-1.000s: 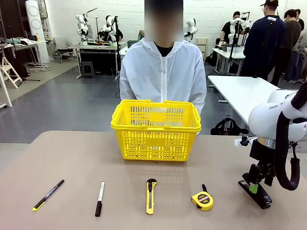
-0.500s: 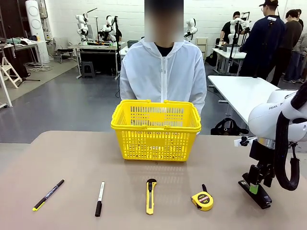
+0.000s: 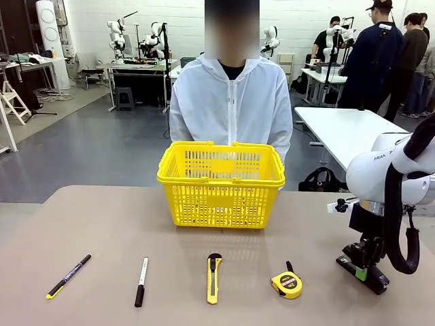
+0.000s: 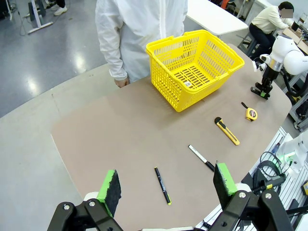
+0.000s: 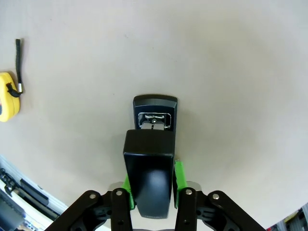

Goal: Place the items the person wants into the basket.
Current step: Pick up the item the person points to and place it in the Market Basket.

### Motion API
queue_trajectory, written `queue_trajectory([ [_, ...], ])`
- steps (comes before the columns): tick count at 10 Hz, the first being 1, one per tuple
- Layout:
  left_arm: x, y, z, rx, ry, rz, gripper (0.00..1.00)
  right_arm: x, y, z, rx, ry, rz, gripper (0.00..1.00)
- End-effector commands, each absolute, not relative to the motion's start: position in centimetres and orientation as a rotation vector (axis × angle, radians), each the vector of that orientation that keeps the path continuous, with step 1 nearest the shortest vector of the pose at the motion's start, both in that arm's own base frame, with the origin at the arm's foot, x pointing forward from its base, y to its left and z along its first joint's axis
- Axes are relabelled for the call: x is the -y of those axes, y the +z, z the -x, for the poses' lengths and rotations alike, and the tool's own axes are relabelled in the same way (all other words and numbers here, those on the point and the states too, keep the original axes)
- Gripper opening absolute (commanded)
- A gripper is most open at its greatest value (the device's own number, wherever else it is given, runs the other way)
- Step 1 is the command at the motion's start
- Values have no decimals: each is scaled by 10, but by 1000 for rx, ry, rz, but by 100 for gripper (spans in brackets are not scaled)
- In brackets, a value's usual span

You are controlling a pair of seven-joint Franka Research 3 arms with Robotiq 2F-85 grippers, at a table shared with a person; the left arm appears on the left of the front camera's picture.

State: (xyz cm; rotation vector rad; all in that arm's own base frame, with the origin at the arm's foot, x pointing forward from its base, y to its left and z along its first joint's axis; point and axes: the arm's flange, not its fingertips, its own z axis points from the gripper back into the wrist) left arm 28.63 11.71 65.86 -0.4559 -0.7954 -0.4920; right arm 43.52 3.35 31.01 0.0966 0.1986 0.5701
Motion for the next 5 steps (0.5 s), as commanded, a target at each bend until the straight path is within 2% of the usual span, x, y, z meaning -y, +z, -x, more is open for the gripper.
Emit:
queue_trajectory([
  [1, -120, 657, -285, 803, -508, 458, 100, -32, 305, -439, -194, 589, -76, 0],
  [5, -120, 657, -285, 803, -508, 458, 100, -31, 311, -437, -191, 579, -72, 0],
])
